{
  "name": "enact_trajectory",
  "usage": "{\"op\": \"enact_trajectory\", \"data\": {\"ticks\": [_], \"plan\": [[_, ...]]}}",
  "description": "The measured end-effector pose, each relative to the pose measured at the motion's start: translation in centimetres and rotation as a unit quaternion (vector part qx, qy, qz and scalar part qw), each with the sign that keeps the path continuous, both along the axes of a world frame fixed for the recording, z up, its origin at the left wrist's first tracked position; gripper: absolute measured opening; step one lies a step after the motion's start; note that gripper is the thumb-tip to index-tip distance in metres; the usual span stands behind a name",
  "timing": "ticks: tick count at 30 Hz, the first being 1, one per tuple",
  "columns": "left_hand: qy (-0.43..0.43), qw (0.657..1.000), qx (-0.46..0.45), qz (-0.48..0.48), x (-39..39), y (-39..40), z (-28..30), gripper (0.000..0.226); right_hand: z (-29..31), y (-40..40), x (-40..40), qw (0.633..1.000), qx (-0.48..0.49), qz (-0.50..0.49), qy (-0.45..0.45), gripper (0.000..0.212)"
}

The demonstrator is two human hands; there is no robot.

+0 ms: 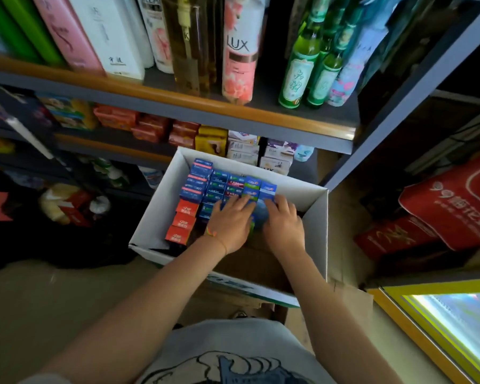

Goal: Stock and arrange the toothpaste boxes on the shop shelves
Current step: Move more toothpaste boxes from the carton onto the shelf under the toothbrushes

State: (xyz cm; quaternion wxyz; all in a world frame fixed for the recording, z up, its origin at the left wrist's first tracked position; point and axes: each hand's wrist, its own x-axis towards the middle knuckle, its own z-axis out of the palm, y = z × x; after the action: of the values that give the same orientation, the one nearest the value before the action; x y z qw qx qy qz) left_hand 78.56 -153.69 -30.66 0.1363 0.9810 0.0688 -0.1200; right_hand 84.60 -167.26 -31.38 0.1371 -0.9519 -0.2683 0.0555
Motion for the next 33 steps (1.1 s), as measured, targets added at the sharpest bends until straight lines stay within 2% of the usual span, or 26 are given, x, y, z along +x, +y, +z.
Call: {"op": "enact_trajectory", "data": {"ticks": [2, 7, 11, 14, 17, 20, 22, 23, 25, 26, 27, 28, 30, 31, 33], "plan": [[0.010, 1.000, 0.005, 0.005, 0.2, 0.0, -0.5, 0.052, -0.7, -0.4, -0.1, 1.000, 0.009, -0.005, -0.007, 0.052], [0.003, 1.000, 0.020, 0.008, -0.4, 0.1, -1.2, 0.052, -1.9, -1.2, -0.2, 0.999, 0.020, 0.001, -0.044, 0.029], [0.007, 1.000, 0.004, 0.016, -0.4, 0.0, -1.0, 0.053, -1.5, -1.6, 0.0, 0.999, 0.047, 0.016, -0.022, 0.029], [0.015, 1.000, -0.007, 0.014, -0.2, 0.2, -0.7, 0.053, 0.3, -1.8, 1.4, 0.998, 0.059, 0.009, 0.028, 0.037], [0.040, 0.999, -0.031, 0.008, 0.1, 0.5, -0.5, 0.053, 3.7, -1.7, 2.9, 0.986, 0.133, -0.034, 0.097, 0.036], [0.011, 0.991, -0.125, 0.047, 0.4, 0.8, 1.0, 0.048, 7.4, -1.3, 3.9, 0.967, 0.202, -0.075, 0.138, 0.027], [-0.045, 0.965, -0.233, 0.112, 0.4, 0.8, 3.0, 0.042, 8.9, -0.8, 4.5, 0.938, 0.271, -0.112, 0.187, 0.019], [-0.055, 0.938, -0.309, 0.147, 0.4, 0.8, 4.1, 0.039, 9.3, -0.4, 4.8, 0.914, 0.313, -0.133, 0.222, 0.015], [-0.023, 0.858, -0.475, 0.196, 0.3, 0.9, 6.2, 0.032, 9.4, 0.5, 5.0, 0.869, 0.373, -0.165, 0.281, 0.011], [0.001, 0.829, -0.521, 0.203, 0.3, 1.0, 6.8, 0.029, 9.2, 0.9, 5.0, 0.854, 0.391, -0.174, 0.297, 0.012], [0.019, 0.821, -0.533, 0.203, 0.3, 1.1, 7.1, 0.031, 8.8, 1.4, 5.0, 0.842, 0.405, -0.179, 0.307, 0.013], [0.032, 0.827, -0.521, 0.207, 0.2, 1.3, 7.1, 0.041, 8.2, 1.7, 5.0, 0.836, 0.413, -0.185, 0.310, 0.014], [0.045, 0.841, -0.478, 0.250, 0.0, 1.8, 6.5, 0.049, 6.3, 1.9, 5.2, 0.851, 0.390, -0.193, 0.295, 0.019], [0.045, 0.827, -0.484, 0.283, -0.3, 2.1, 6.1, 0.045, 5.2, 1.7, 5.4, 0.881, 0.348, -0.183, 0.263, 0.023], [0.042, 0.766, -0.548, 0.334, -0.8, 2.7, 5.2, 0.035, 3.1, 0.8, 5.7, 0.954, 0.215, -0.115, 0.176, 0.033]]}}
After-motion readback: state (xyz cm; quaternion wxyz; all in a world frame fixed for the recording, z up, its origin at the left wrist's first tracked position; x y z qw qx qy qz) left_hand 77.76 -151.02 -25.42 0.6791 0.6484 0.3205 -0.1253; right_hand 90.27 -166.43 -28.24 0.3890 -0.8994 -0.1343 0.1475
